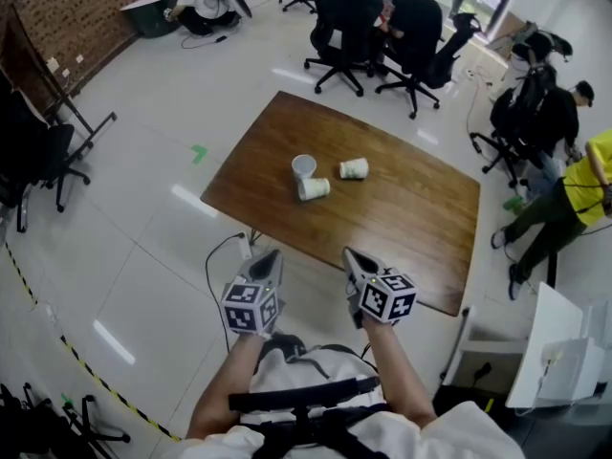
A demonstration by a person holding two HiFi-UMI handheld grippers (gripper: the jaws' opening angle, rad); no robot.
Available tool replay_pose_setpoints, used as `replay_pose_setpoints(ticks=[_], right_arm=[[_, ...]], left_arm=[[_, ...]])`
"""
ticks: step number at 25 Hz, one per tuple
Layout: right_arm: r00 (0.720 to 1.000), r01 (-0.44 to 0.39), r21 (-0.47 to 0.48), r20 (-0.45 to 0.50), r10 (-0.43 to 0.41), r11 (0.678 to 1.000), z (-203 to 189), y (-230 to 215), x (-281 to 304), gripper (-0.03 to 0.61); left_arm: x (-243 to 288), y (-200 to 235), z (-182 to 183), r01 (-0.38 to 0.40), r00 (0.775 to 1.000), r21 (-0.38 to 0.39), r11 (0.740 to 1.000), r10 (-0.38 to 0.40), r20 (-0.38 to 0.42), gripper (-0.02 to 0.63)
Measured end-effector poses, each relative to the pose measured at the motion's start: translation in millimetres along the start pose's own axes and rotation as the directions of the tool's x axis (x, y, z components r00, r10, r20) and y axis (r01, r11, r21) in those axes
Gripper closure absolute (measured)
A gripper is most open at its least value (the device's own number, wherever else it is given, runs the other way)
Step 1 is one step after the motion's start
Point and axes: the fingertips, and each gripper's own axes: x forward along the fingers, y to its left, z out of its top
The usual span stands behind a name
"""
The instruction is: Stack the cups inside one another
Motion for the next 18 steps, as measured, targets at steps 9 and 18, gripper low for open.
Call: replay_pose_setpoints(ticks=[9,18], right_arm=[[0.998,0.057,-0.045,-0.031,-0.058,0.997,0.8,15.3,49.5,0.568],[0.994,0.084,-0.099,-0.065,-0.09,0.992,15.5,9.2,99.8,0.554]], left_arm=[[11.6,26.6,9.2,0.077,0.997,0.016,0.997,-0.077,-0.019,0.624],[35.0,52.6,23.4,0.07,0.997,0.0,0.998,-0.07,-0.028,0.623]])
